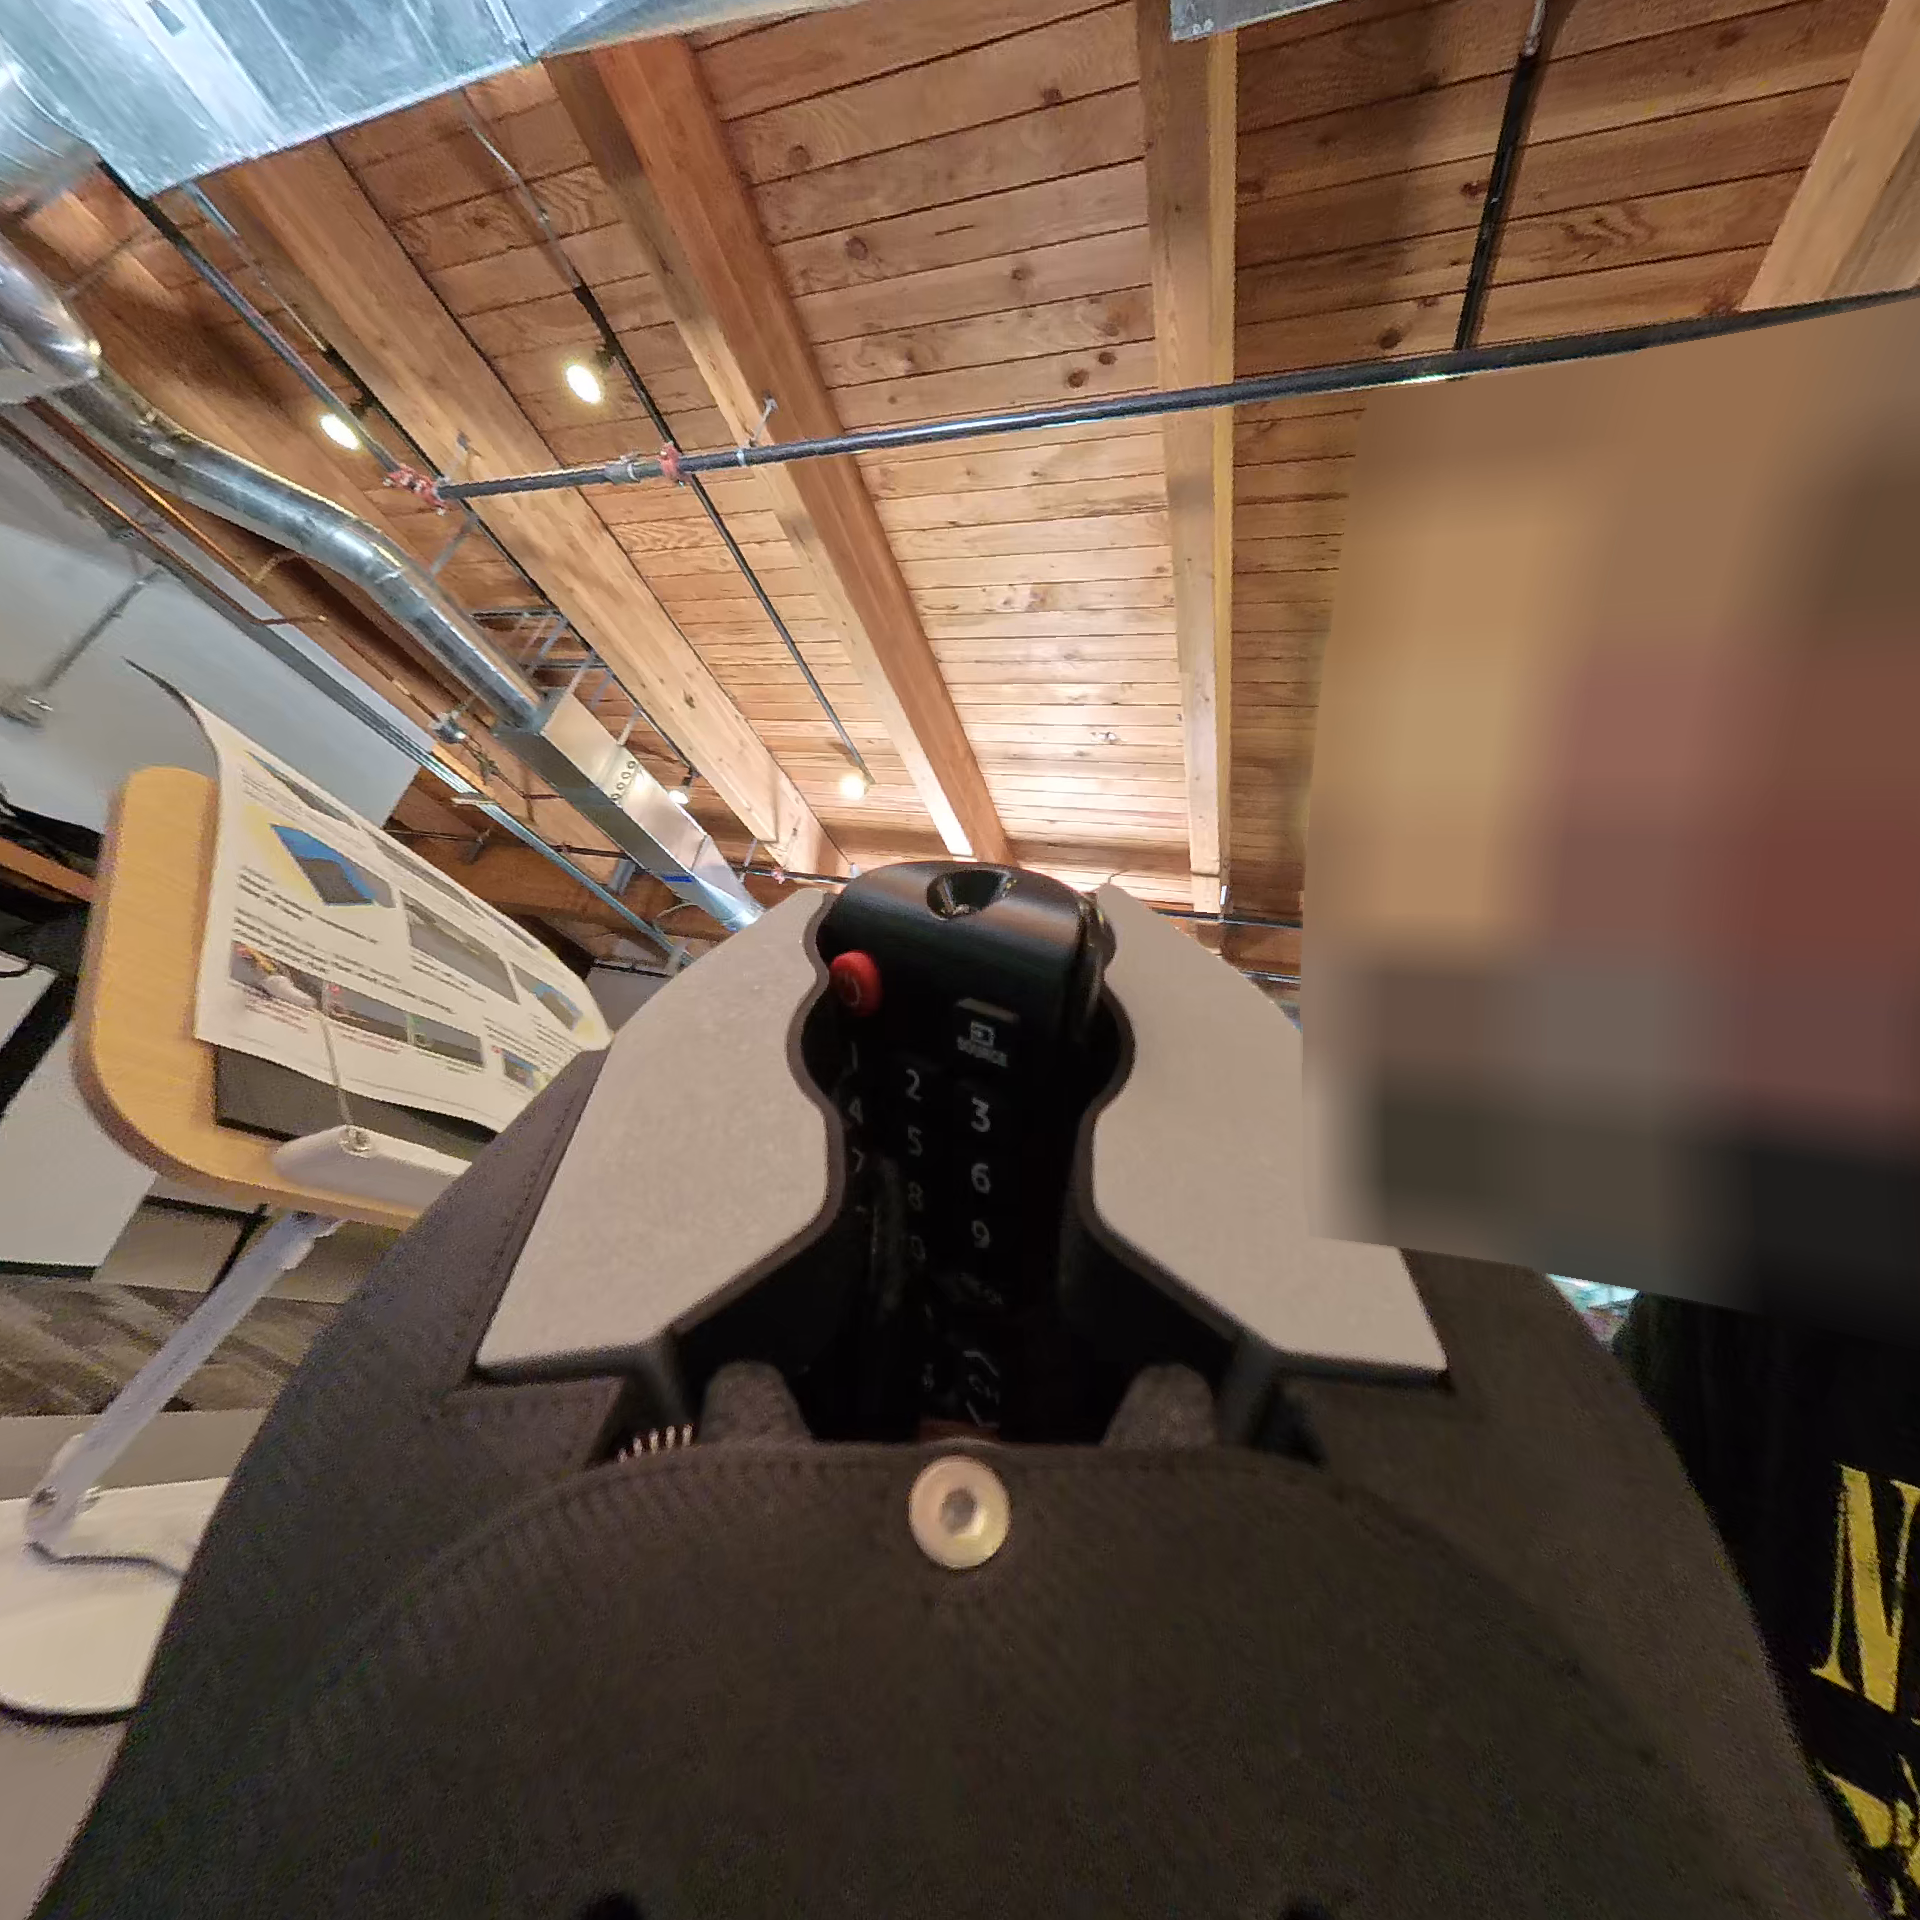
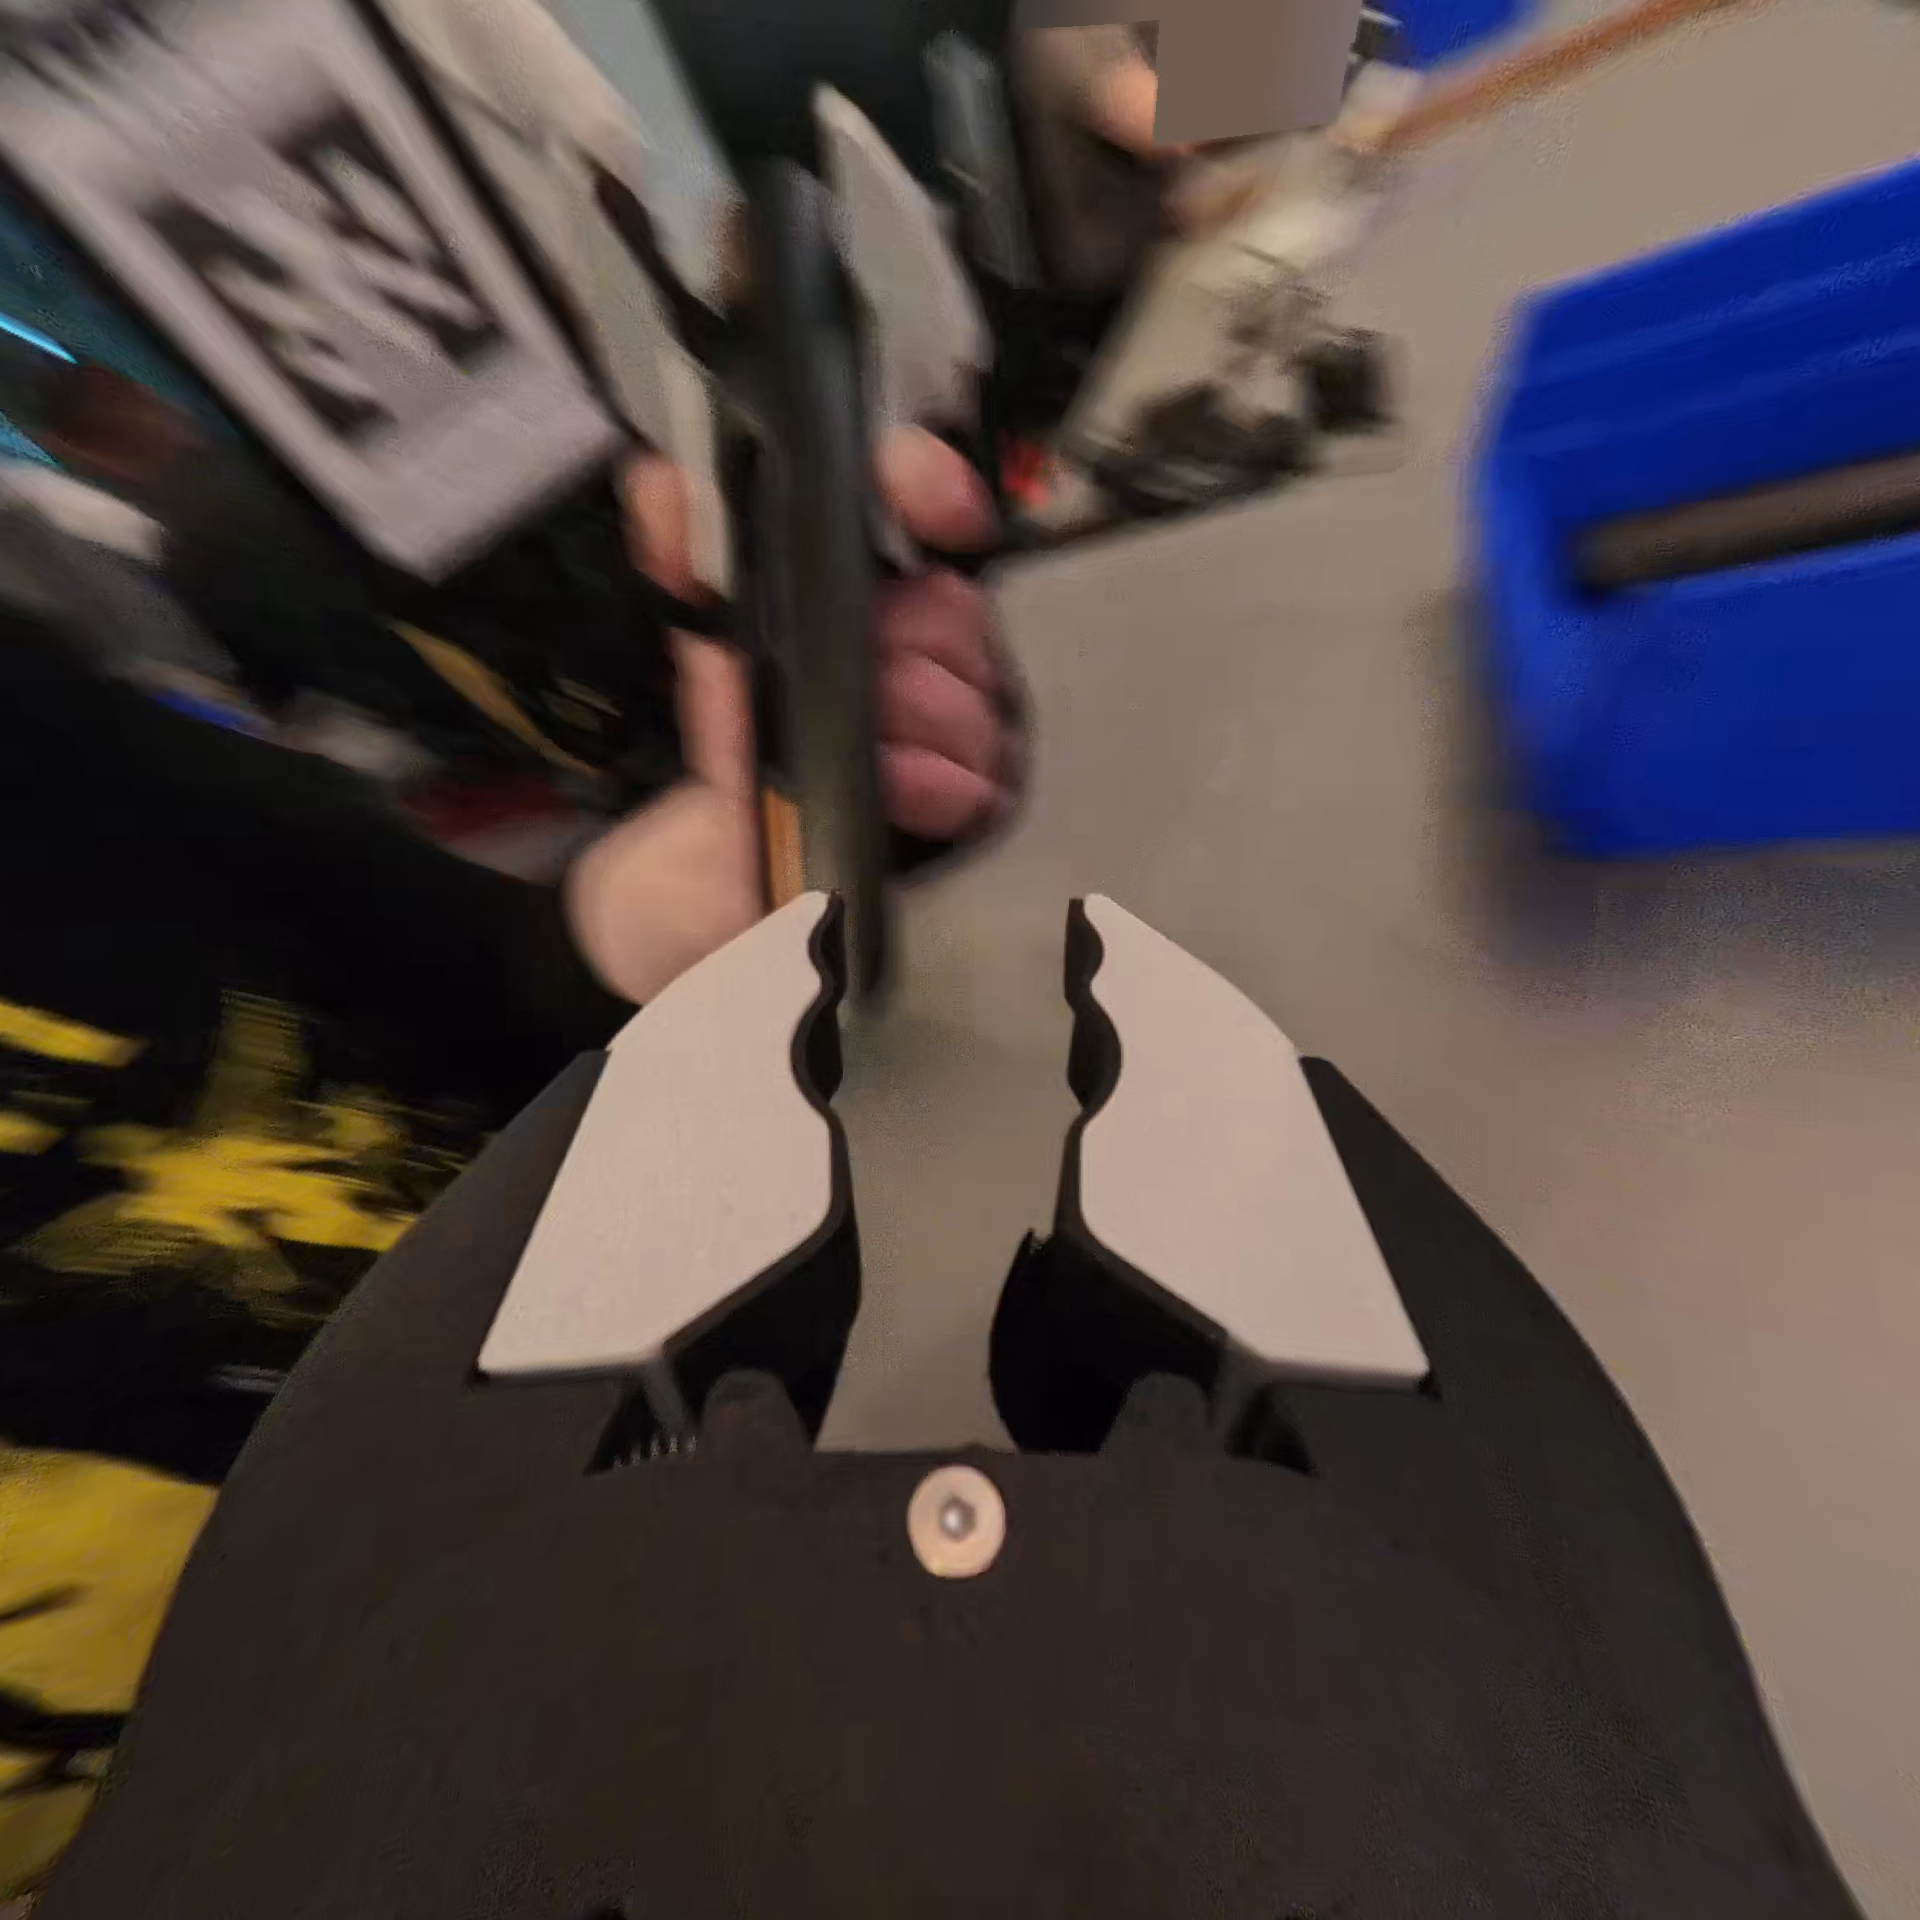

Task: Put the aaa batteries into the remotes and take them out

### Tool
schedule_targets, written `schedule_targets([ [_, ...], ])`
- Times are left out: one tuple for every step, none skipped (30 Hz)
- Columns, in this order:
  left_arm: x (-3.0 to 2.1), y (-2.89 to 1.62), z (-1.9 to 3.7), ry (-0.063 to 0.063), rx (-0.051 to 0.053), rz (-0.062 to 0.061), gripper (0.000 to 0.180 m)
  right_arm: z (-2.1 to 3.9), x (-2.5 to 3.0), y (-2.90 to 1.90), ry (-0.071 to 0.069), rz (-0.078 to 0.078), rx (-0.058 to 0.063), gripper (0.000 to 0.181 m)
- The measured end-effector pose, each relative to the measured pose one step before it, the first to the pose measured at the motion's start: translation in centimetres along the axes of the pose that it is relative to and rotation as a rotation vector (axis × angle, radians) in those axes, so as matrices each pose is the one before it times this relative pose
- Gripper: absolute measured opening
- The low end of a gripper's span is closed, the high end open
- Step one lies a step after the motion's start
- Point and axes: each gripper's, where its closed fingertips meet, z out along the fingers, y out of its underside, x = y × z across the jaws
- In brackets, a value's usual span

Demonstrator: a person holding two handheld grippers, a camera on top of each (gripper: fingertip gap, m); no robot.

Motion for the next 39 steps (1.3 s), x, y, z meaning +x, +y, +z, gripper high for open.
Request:
schedule_targets([
  [-0.174, -0.255, -0.176, -0.0097, -0.0002, 0.0093, 0.047, -1.488, 1.556, 0.724, 0.1107, -0.0660, -0.0695, 0.038],
  [-0.130, -0.245, -0.127, -0.0081, 0.0007, 0.0088, 0.047, -1.131, 1.078, 1.060, 0.0574, -0.0421, -0.0787, 0.034],
  [-0.119, -0.163, -0.094, -0.0068, -0.0005, 0.0056, 0.047, -0.805, 1.678, 1.437, 0.0875, -0.0302, -0.0976, 0.035],
  [-0.089, -0.068, -0.052, -0.0031, -0.0011, 0.0021, 0.047, -0.329, 1.510, 1.549, 0.0732, -0.0420, -0.0923, 0.034],
  [-0.017, -0.006, 0.001, 0.0005, 0.0004, -0.0011, 0.047, 0.152, 0.836, 1.455, 0.0269, -0.0361, -0.0749, 0.031],
  [-0.030, 0.103, 0.027, -0.0009, -0.0032, -0.0007, 0.047, 0.544, 0.398, 1.221, -0.0016, -0.0153, -0.0594, 0.030],
  [-0.033, 0.204, 0.055, -0.0022, -0.0090, 0.0016, 0.047, 0.824, 0.319, 0.998, -0.0068, 0.0033, -0.0494, 0.029],
  [-0.002, 0.179, 0.033, -0.0004, -0.0070, 0.0007, 0.047, 0.991, -0.031, 1.062, -0.0234, -0.0126, -0.0609, 0.027],
  [-0.033, 0.093, 0.003, -0.0010, -0.0014, -0.0020, 0.047, 1.028, 0.268, 1.058, 0.0035, -0.0168, -0.0659, 0.026],
  [-0.106, 0.059, -0.022, -0.0047, -0.0011, -0.0013, 0.047, 0.950, 0.352, 0.814, 0.0118, -0.0087, -0.0607, 0.024],
  [-0.123, 0.056, -0.047, -0.0054, -0.0033, 0.0005, 0.047, 0.822, 0.035, 0.455, -0.0059, -0.0142, -0.0404, 0.024],
  [-0.089, -0.011, -0.050, -0.0027, -0.0007, -0.0004, 0.047, 0.560, 0.019, -0.048, -0.0016, -0.0155, -0.0091, 0.019],
  [-0.073, -0.052, -0.067, -0.0016, 0.0029, -0.0022, 0.047, 0.328, 0.187, -0.299, 0.0147, -0.0170, 0.0093, 0.010],
  [-0.083, -0.034, -0.037, -0.0027, 0.0011, -0.0013, 0.046, 0.229, 0.353, -0.162, 0.0268, -0.0086, 0.0006, 0.010],
  [-0.066, 0.000, -0.017, -0.0017, -0.0019, 0.0010, 0.047, 0.089, 0.027, -0.153, -0.0054, 0.0062, 0.0049, 0.010],
  [-0.032, -0.023, -0.005, -0.0001, 0.0001, 0.0004, 0.047, -0.021, -0.035, -0.137, -0.0176, 0.0263, 0.0069, 0.009],
  [-0.053, -0.046, -0.021, -0.0012, 0.0027, -0.0015, 0.047, -0.261, -0.192, -0.678, -0.0171, 0.0253, 0.0500, 0.009],
  [-0.053, -0.038, -0.025, -0.0016, 0.0021, -0.0022, 0.047, -0.669, -0.603, -1.529, -0.0324, 0.0289, 0.1022, 0.009],
  [-0.035, -0.017, -0.019, -0.0013, 0.0006, -0.0008, 0.047, -0.959, -1.041, -2.177, -0.0473, 0.0237, 0.1343, 0.009],
  [-0.056, -0.018, -0.014, -0.0031, 0.0019, -0.0004, 0.047, -1.104, -1.441, -2.822, -0.0593, 0.0161, 0.1599, 0.009],
  [-0.070, -0.036, -0.017, -0.0022, 0.0056, -0.0061, 0.047, -1.045, -2.013, -3.504, -0.0835, 0.0066, 0.1949, 0.009],
  [-0.054, -0.069, -0.022, -0.0005, 0.0096, -0.0114, 0.047, -0.442, -2.128, -3.193, -0.0867, 0.0075, 0.1627, 0.009],
  [-0.065, -0.039, -0.002, -0.0022, 0.0100, -0.0107, 0.047, 0.172, -1.580, -2.413, -0.0457, -0.0108, 0.1075, 0.009],
  [-0.054, 0.036, 0.025, -0.0024, 0.0060, -0.0088, 0.047, 0.540, -1.330, -1.834, -0.0320, -0.0311, 0.0798, 0.009],
  [-0.036, 0.087, 0.036, -0.0012, 0.0033, -0.0074, 0.047, 0.813, -1.225, -1.275, -0.0401, -0.0276, 0.0601, 0.009],
  [-0.071, 0.082, 0.037, -0.0048, 0.0041, -0.0063, 0.047, 1.040, -0.890, -0.605, -0.0341, -0.0116, 0.0303, 0.009],
  [-0.106, 0.088, 0.013, -0.0064, 0.0050, -0.0077, 0.047, 1.120, -0.341, -0.025, -0.0047, -0.0148, 0.0018, 0.009],
  [-0.045, 0.089, 0.004, -0.0015, 0.0038, -0.0101, 0.044, 1.049, -0.295, 0.260, -0.0052, -0.0292, -0.0104, 0.009],
  [-0.005, 0.070, 0.019, 0.0013, 0.0034, -0.0092, 0.047, 0.854, -0.055, 0.130, 0.0052, -0.0235, 0.0044, 0.009],
  [-0.010, 0.043, 0.004, -0.0014, 0.0027, -0.0049, 0.044, 0.690, 0.003, 0.048, 0.0036, -0.0112, 0.0145, 0.009],
  [-0.015, 0.047, 0.023, -0.0024, 0.0012, -0.0028, 0.044, 0.560, -0.046, 0.177, -0.0044, -0.0079, 0.0013, 0.009],
  [0.020, 0.008, 0.010, 0.0010, 0.0022, -0.0043, 0.044, 0.445, 0.147, 0.387, 0.0121, -0.0229, -0.0181, 0.009],
  [0.015, -0.083, -0.016, 0.0000, 0.0053, -0.0035, 0.044, 0.314, 0.297, 0.574, 0.0247, -0.0265, -0.0325, 0.009],
  [-0.052, -0.120, -0.045, -0.0027, 0.0058, -0.0021, 0.044, 0.130, 0.226, 0.459, 0.0238, -0.0338, -0.0255, 0.009],
  [-0.024, -0.123, -0.050, 0.0003, 0.0047, -0.0042, 0.044, 0.004, 0.117, 0.198, 0.0193, -0.0356, -0.0041, 0.009],
  [-0.014, -0.122, -0.046, 0.0005, 0.0044, -0.0034, 0.044, 0.018, 0.022, 0.318, 0.0051, -0.0151, -0.0125, 0.009],
  [-0.050, -0.054, -0.009, -0.0034, 0.0014, 0.0002, 0.044, -0.003, 0.159, 0.369, 0.0180, -0.0239, -0.0165, 0.009],
  [-0.040, 0.054, 0.028, -0.0026, -0.0028, 0.0004, 0.044, -0.067, 0.083, 0.116, 0.0233, -0.0478, 0.0009, 0.009],
  [0.019, 0.131, 0.052, 0.0019, -0.0056, -0.0025, 0.044, 0.029, 0.011, 0.207, 0.0141, -0.0260, -0.0079, 0.009],
])
